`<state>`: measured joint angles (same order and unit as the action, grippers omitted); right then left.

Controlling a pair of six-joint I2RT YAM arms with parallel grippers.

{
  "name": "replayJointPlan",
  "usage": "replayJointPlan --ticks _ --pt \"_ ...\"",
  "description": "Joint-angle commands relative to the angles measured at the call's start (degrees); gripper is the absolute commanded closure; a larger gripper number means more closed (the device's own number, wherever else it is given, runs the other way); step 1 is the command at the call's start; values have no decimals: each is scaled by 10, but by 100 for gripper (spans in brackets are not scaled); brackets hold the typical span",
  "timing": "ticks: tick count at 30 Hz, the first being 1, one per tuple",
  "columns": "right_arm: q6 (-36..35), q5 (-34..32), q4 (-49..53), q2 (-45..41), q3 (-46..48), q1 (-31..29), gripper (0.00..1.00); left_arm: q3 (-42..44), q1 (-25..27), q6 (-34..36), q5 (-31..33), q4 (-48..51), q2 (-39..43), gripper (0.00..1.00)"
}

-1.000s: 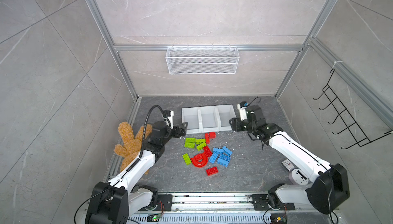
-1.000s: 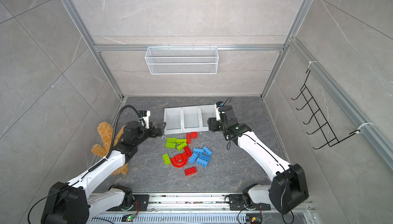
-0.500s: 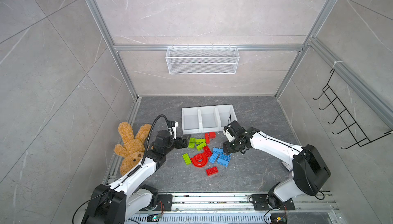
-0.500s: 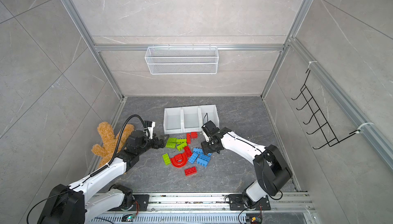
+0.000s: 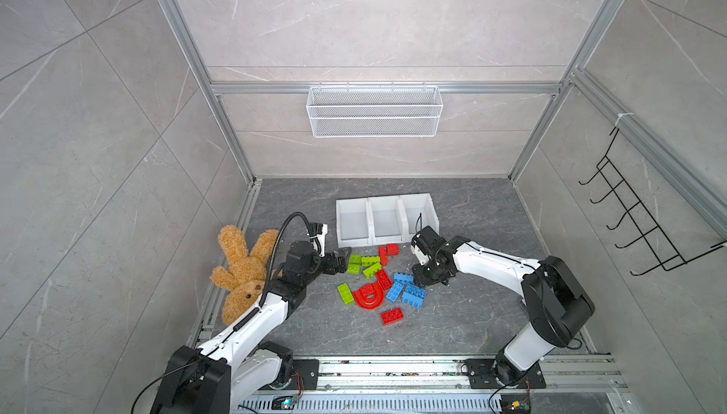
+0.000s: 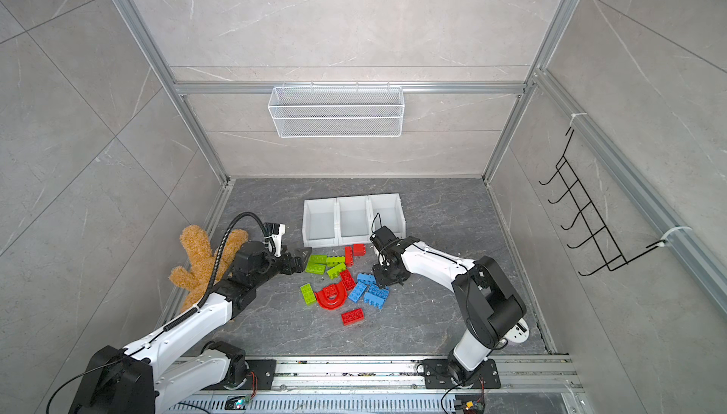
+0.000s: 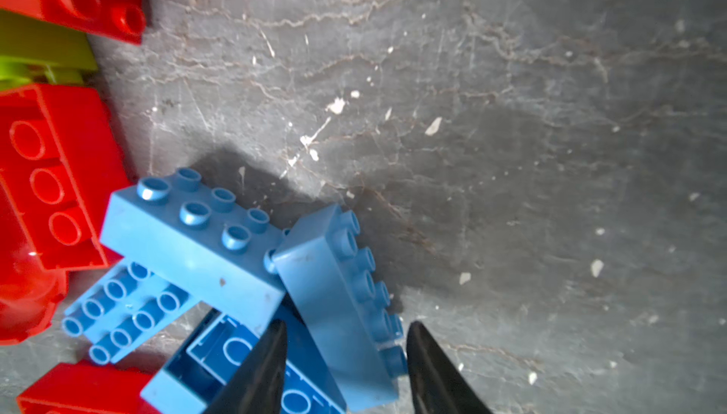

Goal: Sort the legos into containers by color
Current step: 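Grasp a light-blue brick with the right gripper while the left arm moves forward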

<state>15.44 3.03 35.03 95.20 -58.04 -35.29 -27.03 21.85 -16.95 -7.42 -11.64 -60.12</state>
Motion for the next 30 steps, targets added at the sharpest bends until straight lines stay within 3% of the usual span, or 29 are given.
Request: replayJointPlan --ticks 1,6,21,30 --pt "8 -5 -16 9 6 1 52 -7 -2 6 10 -4 13 0" --pt "13 -6 -22 11 5 13 59 -8 -1 6 12 1 17 0" --pt "24 1 -33 20 19 13 61 -10 -1 5 8 6 19 0" --pt "42 -29 -50 -25 33 13 75 -10 -1 4 4 -2 10 0"
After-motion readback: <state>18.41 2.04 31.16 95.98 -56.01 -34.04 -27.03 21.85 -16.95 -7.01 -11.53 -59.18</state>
